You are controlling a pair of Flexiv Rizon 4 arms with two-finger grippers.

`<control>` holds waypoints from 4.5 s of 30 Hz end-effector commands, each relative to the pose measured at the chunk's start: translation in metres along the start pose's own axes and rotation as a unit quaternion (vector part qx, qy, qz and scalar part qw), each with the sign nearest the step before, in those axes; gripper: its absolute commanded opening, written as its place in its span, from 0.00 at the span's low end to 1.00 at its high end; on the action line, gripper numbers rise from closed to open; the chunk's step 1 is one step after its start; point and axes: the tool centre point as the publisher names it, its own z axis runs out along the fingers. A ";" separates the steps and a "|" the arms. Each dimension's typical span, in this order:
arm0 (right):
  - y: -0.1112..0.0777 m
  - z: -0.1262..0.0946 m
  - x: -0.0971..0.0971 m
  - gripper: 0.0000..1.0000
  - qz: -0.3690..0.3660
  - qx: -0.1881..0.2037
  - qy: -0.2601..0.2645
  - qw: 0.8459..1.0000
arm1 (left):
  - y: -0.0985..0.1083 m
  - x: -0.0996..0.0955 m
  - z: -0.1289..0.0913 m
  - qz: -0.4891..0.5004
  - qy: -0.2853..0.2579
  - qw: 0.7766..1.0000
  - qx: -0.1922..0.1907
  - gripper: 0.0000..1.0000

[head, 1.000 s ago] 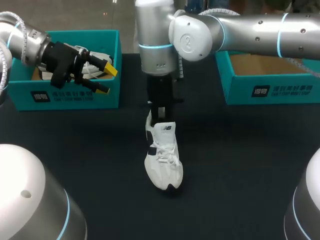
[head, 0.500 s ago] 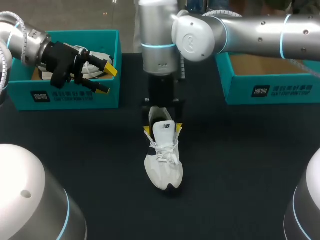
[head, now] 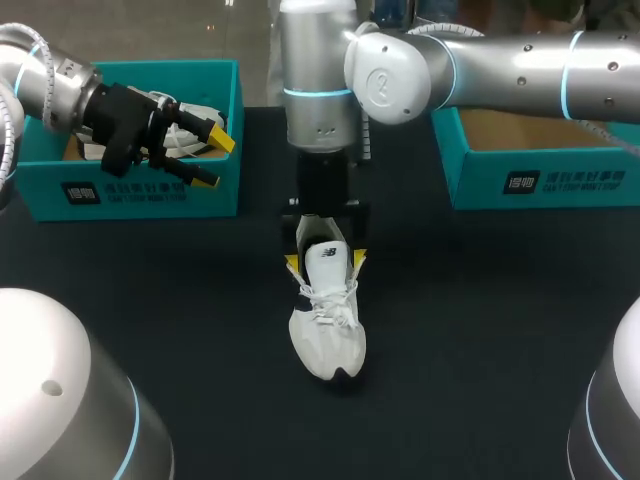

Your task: Take the shoe out of the shoebox, open the shoe tongue, remove and reinsert the insole, then place the shoe into the shoebox

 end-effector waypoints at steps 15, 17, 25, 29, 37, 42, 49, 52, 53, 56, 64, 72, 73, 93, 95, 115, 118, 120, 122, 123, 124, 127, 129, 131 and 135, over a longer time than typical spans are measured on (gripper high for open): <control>-0.055 -0.018 0.014 1.00 0.029 -0.003 -0.004 1.000 | 0.000 0.000 0.000 0.000 0.001 1.000 0.000 1.00; -0.060 -0.022 0.015 1.00 0.031 -0.007 -0.008 0.999 | 0.000 0.000 0.000 0.000 0.001 1.000 0.000 1.00; -0.079 -0.035 0.019 1.00 0.041 -0.014 -0.017 0.999 | 0.000 0.000 0.000 0.000 0.001 1.000 0.000 1.00; -0.086 -0.039 0.018 1.00 0.046 -0.020 -0.016 0.999 | 0.000 0.000 0.000 0.000 0.001 1.000 0.000 1.00; -0.086 -0.037 0.016 0.00 0.048 -0.034 -0.013 0.998 | 0.000 0.000 0.000 0.000 0.001 1.000 0.000 1.00; -0.086 -0.037 0.016 0.00 0.048 -0.034 -0.013 0.998 | 0.000 0.000 0.000 0.000 0.001 1.000 0.000 1.00; -0.086 -0.037 0.016 0.00 0.048 -0.034 -0.013 0.998 | 0.000 0.000 0.000 0.000 0.001 1.000 0.000 1.00; -0.086 -0.037 0.016 0.00 0.048 -0.034 -0.013 0.998 | 0.000 0.000 0.000 0.000 0.001 1.000 0.000 1.00; -0.086 -0.037 0.016 0.00 0.048 -0.034 -0.013 0.998 | 0.000 0.000 0.000 0.000 0.001 1.000 0.000 1.00; -0.082 -0.035 0.015 0.00 0.051 -0.046 -0.021 0.997 | 0.000 0.000 0.000 0.000 0.001 1.000 0.000 1.00; -0.068 -0.030 0.014 0.00 0.066 -0.110 -0.038 0.991 | 0.000 0.000 0.000 0.000 0.001 1.000 0.000 1.00; -0.049 -0.032 0.003 0.00 0.082 -0.169 -0.068 0.980 | 0.000 0.000 0.000 0.000 0.001 1.000 0.000 1.00; -0.047 -0.032 0.004 0.00 0.083 -0.176 -0.072 0.978 | 0.000 0.000 0.000 0.000 0.001 1.000 0.000 1.00; -0.009 -0.005 -0.006 0.00 0.075 -0.206 -0.052 0.974 | 0.000 0.000 0.000 0.000 0.001 1.000 0.000 1.00; -0.009 -0.002 -0.007 0.00 0.074 -0.207 -0.046 0.975 | 0.000 0.000 0.000 0.000 0.001 1.000 0.000 1.00; -0.020 -0.016 -0.003 0.00 -0.051 -0.231 -0.044 0.971 | 0.000 0.000 0.000 0.000 0.001 1.000 0.000 1.00; -0.020 -0.016 -0.003 0.00 -0.051 -0.231 -0.044 0.971 | 0.000 0.000 0.000 0.000 0.001 1.000 0.000 1.00; -0.020 -0.016 -0.003 0.00 -0.051 -0.231 -0.044 0.971 | 0.000 0.000 0.000 0.000 0.001 1.000 0.000 1.00; -0.020 -0.016 -0.003 0.00 -0.051 -0.231 -0.044 0.971 | 0.000 0.000 0.000 0.000 0.001 1.000 0.000 1.00; -0.020 -0.016 -0.003 0.00 -0.051 -0.231 -0.044 0.971 | 0.000 0.000 0.000 0.000 0.001 1.000 0.000 1.00; -0.020 -0.016 -0.003 0.00 -0.051 -0.231 -0.044 0.971 | 0.000 0.000 0.000 0.000 0.001 1.000 0.000 1.00; -0.020 -0.016 -0.003 0.00 -0.051 -0.231 -0.044 0.971 | 0.000 0.000 0.000 0.000 0.001 1.000 0.000 1.00; -0.012 -0.027 -0.009 0.00 -0.131 -0.273 -0.062 0.951 | 0.000 0.000 0.000 0.000 0.001 1.000 0.000 1.00; -0.003 -0.037 -0.014 0.00 -0.202 -0.304 -0.077 0.928 | 0.000 0.000 0.000 0.000 0.001 1.000 0.000 1.00; 0.004 -0.055 -0.017 0.00 -0.292 -0.336 -0.099 0.890 | 0.000 0.000 0.000 0.000 0.001 1.000 0.000 1.00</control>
